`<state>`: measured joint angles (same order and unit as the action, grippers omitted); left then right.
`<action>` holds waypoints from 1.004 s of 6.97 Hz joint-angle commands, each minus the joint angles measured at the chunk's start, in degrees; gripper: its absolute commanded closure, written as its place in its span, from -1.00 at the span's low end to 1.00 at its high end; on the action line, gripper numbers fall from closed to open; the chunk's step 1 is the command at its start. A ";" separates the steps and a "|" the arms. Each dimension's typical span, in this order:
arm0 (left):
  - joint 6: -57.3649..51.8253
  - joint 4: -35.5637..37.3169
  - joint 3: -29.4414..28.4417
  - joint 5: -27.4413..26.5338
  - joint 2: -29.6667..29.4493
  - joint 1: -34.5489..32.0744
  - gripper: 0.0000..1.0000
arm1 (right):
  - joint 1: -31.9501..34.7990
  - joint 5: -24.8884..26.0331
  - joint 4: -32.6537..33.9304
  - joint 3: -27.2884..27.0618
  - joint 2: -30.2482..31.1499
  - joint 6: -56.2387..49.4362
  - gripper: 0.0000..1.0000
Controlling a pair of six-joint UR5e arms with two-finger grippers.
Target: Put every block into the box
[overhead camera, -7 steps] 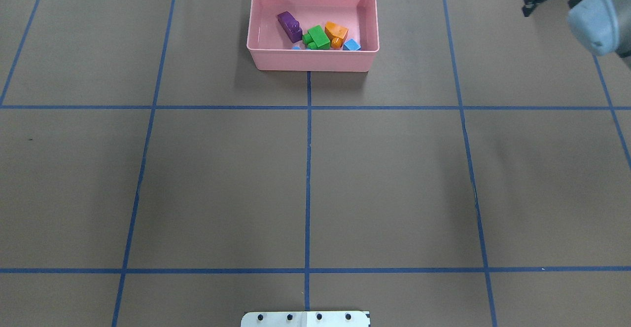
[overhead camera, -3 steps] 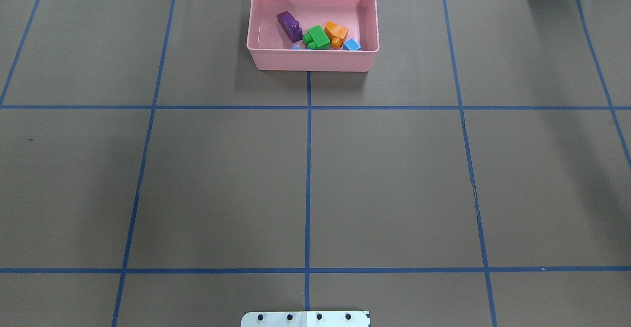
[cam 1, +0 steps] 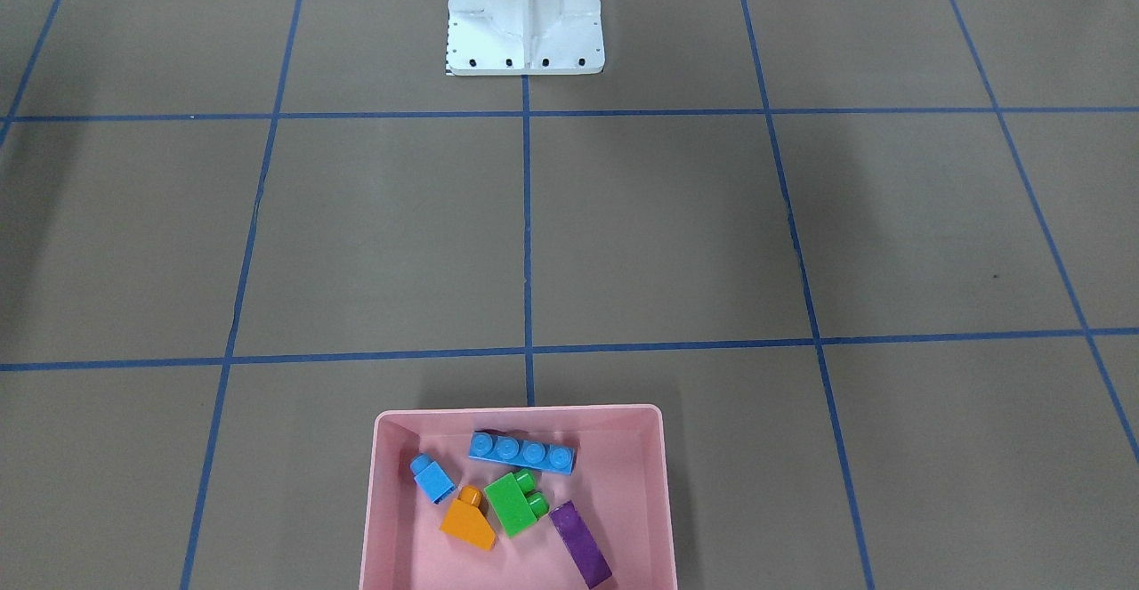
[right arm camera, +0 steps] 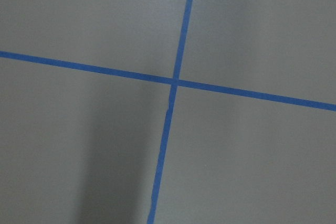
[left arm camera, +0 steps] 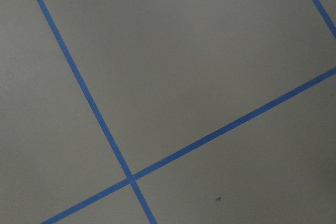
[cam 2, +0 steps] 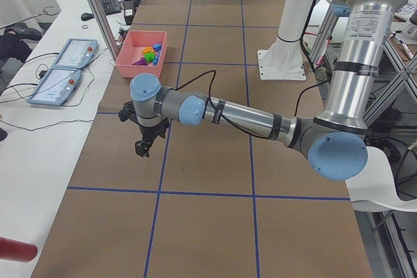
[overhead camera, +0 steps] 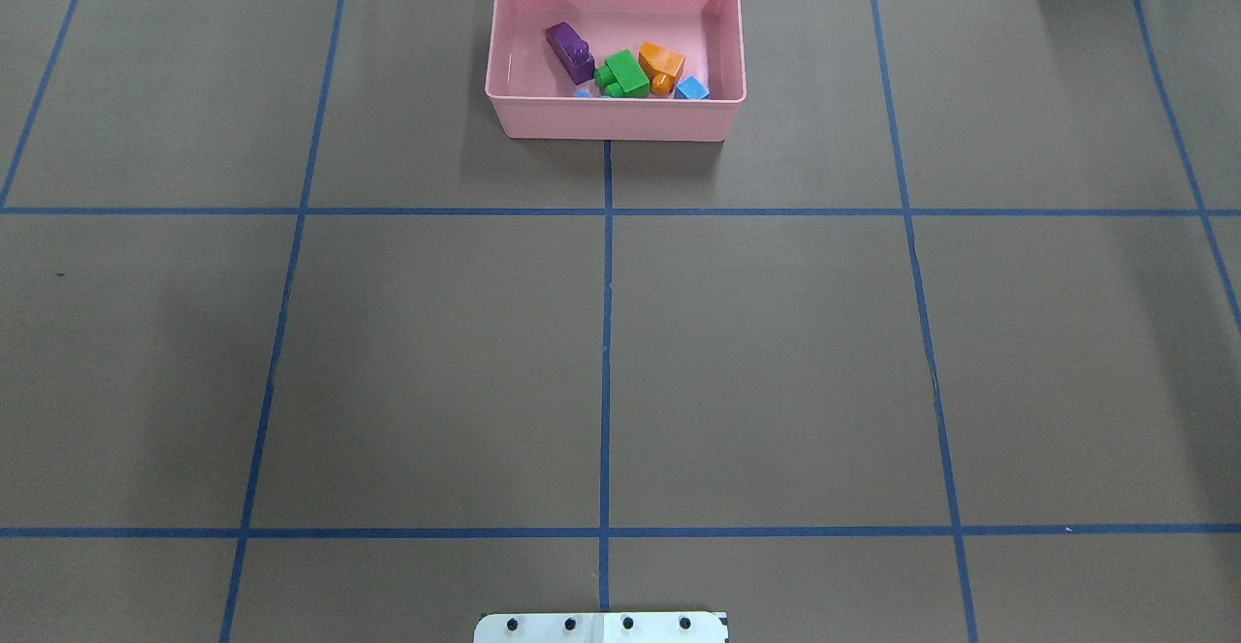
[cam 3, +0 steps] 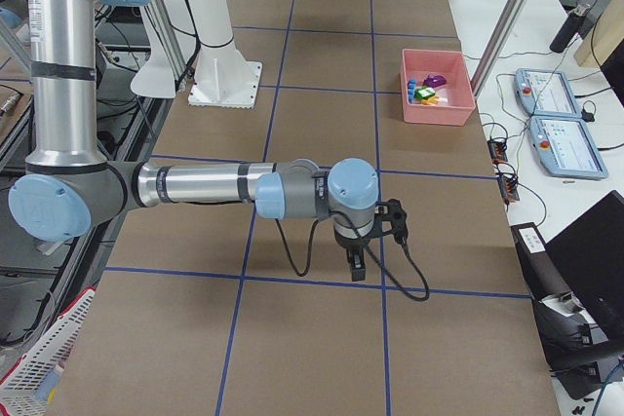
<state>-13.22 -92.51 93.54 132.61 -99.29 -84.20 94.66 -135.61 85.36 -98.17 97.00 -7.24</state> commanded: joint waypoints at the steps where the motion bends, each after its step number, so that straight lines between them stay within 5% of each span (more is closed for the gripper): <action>1: 0.22 -0.31 -0.37 -0.24 2.25 -0.44 -1.00 | 1.76 0.25 -2.13 -0.35 2.66 1.17 -0.99; 4: -0.40 -0.57 -6.86 -0.59 3.40 -4.11 -1.00 | 1.76 0.60 -2.13 0.26 2.58 1.44 -0.99; 7: -0.14 0.04 -5.05 -0.60 3.66 -8.86 -1.00 | 1.06 0.17 -2.31 -0.35 1.79 11.16 -0.99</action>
<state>-13.60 -92.80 87.30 131.94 -95.87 -91.30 96.18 -135.18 83.15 -98.31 99.13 -0.88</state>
